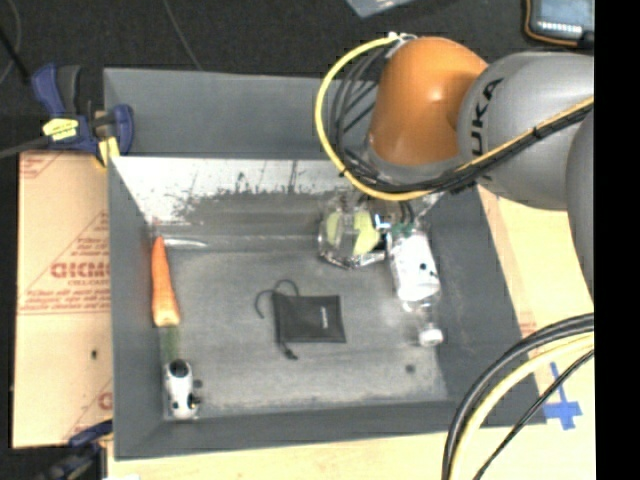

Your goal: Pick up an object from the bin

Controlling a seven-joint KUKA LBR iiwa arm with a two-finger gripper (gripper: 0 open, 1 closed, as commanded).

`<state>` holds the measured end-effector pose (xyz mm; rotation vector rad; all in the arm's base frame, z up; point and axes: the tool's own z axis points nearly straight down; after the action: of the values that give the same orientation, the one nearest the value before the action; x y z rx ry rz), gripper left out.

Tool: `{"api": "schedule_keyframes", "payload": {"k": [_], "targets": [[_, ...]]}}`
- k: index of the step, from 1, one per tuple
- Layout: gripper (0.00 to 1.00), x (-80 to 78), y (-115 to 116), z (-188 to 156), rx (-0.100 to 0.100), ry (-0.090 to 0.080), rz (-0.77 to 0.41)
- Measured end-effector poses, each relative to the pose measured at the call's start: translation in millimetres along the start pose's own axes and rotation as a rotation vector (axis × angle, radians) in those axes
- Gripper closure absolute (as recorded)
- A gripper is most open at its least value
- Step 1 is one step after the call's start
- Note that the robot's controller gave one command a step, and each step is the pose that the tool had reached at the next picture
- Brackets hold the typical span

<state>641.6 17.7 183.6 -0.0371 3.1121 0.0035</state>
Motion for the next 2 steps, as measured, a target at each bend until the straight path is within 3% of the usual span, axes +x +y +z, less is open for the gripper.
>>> {"api": "schedule_keyframes", "payload": {"k": [1, 2], "targets": [[1.0, -0.2, 7.9, 28.3, 0.003, 0.014, -0.094], [1.0, -4.4, 24.1, 38.0, 0.001, 0.003, -0.337]]}}
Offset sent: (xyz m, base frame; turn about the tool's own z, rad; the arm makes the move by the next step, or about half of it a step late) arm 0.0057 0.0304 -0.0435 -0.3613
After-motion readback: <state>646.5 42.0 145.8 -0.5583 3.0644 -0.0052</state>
